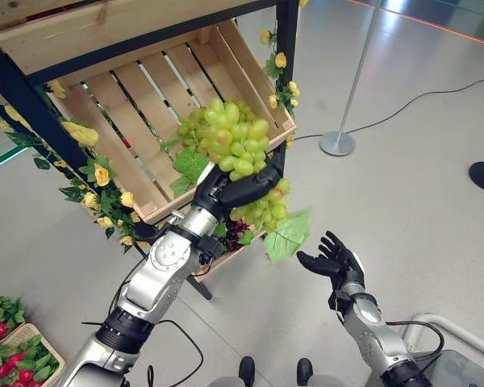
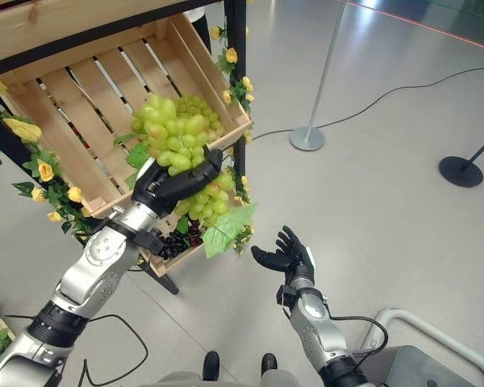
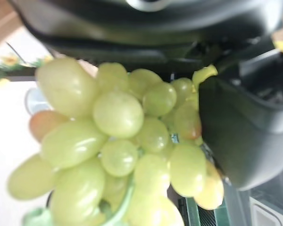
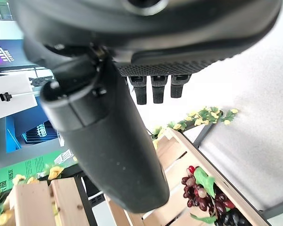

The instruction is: Pick up the fruits from the basket on one side to the basket on the other side

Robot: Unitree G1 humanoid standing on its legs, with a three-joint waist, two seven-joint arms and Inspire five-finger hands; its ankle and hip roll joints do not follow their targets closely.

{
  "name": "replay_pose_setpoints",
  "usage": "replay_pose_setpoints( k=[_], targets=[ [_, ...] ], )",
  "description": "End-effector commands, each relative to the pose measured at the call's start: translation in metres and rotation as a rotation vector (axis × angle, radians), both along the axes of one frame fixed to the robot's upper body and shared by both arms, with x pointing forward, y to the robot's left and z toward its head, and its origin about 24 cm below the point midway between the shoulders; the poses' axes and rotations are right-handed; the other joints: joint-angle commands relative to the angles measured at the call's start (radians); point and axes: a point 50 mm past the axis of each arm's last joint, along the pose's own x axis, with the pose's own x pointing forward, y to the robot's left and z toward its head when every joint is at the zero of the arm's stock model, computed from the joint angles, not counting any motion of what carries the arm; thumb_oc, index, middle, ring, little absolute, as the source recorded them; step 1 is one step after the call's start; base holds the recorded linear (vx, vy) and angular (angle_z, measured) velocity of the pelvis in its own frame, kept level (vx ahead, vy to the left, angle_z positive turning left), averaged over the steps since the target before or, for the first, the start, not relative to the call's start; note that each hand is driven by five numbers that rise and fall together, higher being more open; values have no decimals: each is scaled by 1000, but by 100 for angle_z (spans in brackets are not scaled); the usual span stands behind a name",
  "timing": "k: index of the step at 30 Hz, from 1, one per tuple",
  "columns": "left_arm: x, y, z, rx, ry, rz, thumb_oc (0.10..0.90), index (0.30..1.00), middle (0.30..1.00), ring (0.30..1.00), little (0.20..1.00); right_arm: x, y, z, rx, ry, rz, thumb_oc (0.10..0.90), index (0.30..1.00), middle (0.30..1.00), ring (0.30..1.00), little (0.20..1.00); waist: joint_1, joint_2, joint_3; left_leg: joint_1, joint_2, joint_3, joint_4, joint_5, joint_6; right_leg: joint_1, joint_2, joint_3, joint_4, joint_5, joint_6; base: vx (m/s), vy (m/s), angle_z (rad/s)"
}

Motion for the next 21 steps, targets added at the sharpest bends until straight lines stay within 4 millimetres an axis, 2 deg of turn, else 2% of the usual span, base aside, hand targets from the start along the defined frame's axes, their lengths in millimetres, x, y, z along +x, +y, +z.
replay_pose_setpoints(
  k=[1, 8, 10, 11, 14, 16, 21],
  targets=[
    [2, 12, 76, -231, -243, -6, 400, 300, 300, 300, 300, 5, 6, 11, -41, -80, 19, 800, 900, 900, 900, 900, -2, -12, -145, 14, -16, 28, 1, -32, -10, -1, -3, -19, 1, 51, -7, 0, 0, 0],
    [21, 39, 93, -364, -174, 97, 400, 300, 300, 300, 300, 1, 4, 5, -63, -51, 21, 800, 900, 900, 900, 900, -16, 7, -152, 16, -13, 42, 1, -33, -17, 0, -6, -19, 1, 44, -5, -1, 10, 0],
    [32, 59, 102, -397, -165, 192, 400, 300, 300, 300, 300, 0, 1, 4, -71, -47, 22, 800, 900, 900, 900, 900, -25, 17, -155, 19, -14, 50, 1, -34, -19, 1, -7, -18, 1, 43, -3, 0, 0, 0],
    [33, 60, 103, -400, -166, 203, 400, 300, 300, 300, 300, 0, 1, 4, -70, -47, 22, 800, 900, 900, 900, 900, -26, 17, -154, 19, -14, 51, 1, -34, -19, 2, -7, -18, 1, 43, -3, 5, 13, -4],
    [45, 82, 116, -449, -170, 327, 400, 300, 300, 300, 300, 0, -1, 2, -75, -39, 11, 800, 900, 900, 900, 900, -35, 26, -159, 20, -15, 62, 1, -36, -21, 2, -8, -18, 1, 41, 0, 0, 0, 0],
    [48, 99, 125, -448, -180, 430, 400, 300, 300, 300, 300, -1, -4, 1, -78, -32, -1, 800, 900, 900, 900, 900, -41, 31, -162, 21, -15, 70, 1, -37, -23, 1, -9, -20, 1, 38, 1, 0, 0, 0],
    [50, 116, 132, -409, -173, 559, 400, 300, 300, 300, 300, -6, -11, -2, -86, -21, -24, 800, 900, 900, 900, 900, -48, 35, -161, 23, -16, 76, 1, -41, -24, 1, -8, -19, 1, 34, 3, 4, 1, -6]
  ],
)
